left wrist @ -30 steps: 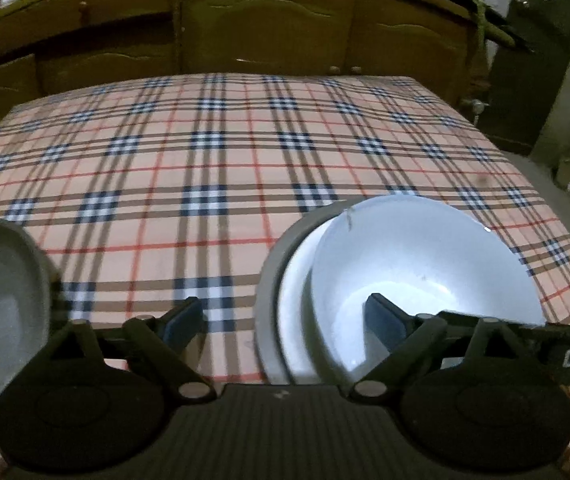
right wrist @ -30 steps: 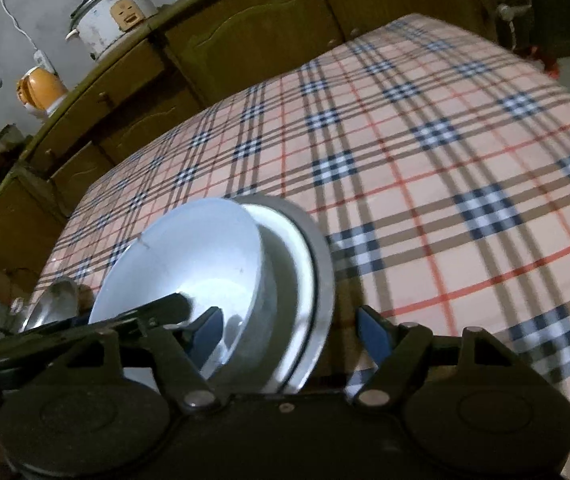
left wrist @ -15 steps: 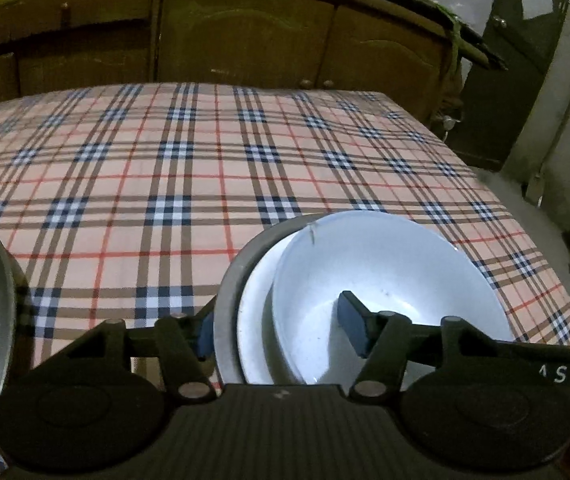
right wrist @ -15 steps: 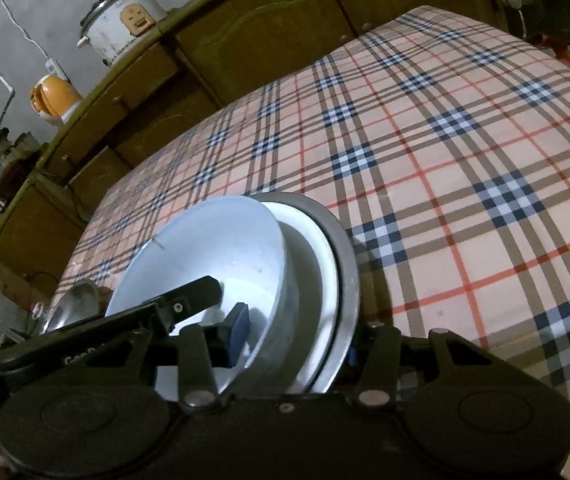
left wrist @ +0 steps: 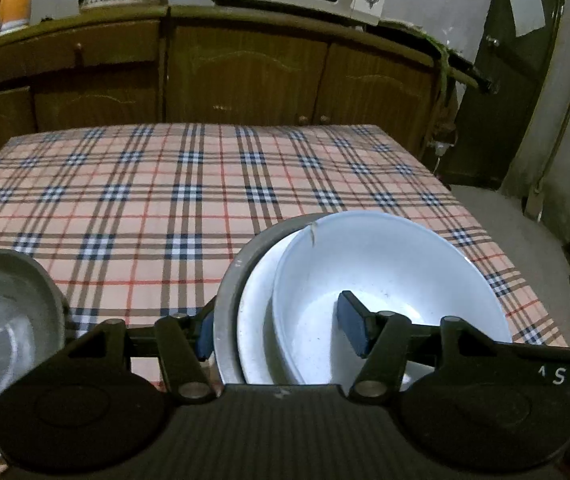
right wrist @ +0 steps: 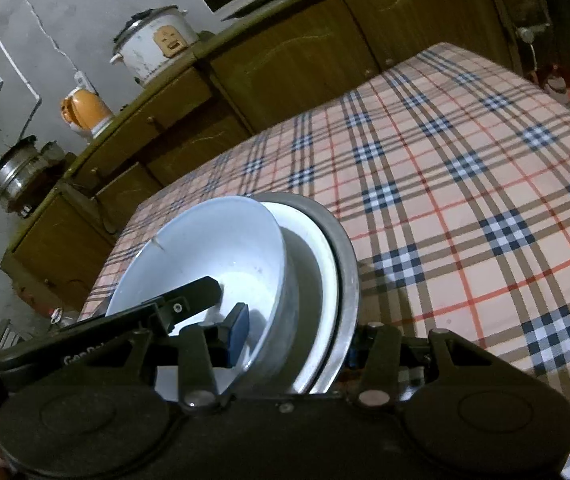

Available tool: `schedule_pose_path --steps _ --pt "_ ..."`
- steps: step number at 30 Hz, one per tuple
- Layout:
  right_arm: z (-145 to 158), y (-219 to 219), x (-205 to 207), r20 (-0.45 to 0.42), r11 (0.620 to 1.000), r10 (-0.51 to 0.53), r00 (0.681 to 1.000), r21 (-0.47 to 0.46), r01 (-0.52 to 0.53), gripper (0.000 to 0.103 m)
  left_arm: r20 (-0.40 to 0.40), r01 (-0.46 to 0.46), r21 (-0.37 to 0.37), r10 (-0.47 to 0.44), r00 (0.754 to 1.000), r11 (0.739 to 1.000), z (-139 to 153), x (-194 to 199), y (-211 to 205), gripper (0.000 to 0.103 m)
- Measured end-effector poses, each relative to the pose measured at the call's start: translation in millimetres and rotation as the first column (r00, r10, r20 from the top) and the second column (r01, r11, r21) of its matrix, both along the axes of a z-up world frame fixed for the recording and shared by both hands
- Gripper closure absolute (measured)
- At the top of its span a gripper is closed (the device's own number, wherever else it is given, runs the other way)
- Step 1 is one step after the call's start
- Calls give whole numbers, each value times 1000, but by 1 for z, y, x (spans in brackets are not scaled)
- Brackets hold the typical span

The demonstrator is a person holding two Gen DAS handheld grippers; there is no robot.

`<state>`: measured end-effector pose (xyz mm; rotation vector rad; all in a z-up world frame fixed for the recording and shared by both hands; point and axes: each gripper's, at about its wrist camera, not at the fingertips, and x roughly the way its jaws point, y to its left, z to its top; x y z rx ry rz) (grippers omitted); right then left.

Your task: Organize plates and bowls

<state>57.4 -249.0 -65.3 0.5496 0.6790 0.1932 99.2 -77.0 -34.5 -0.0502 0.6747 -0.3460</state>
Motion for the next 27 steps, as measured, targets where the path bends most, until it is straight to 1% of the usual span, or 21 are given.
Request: schedule_pose_path --steps 10,19,27 --pt "28 9 -31 68 1000 19 998 -12 -18 47 58 -23 -2 23 998 1000 27 -29 6 41" --pt "45 19 -52 107 999 41 993 -20 -39 47 91 -47 -3 47 995 999 40 -50 12 41" --pt "52 36 -64 127 997 76 989 -27 -73 47 107 -83 -6 83 991 997 46 -67 26 41"
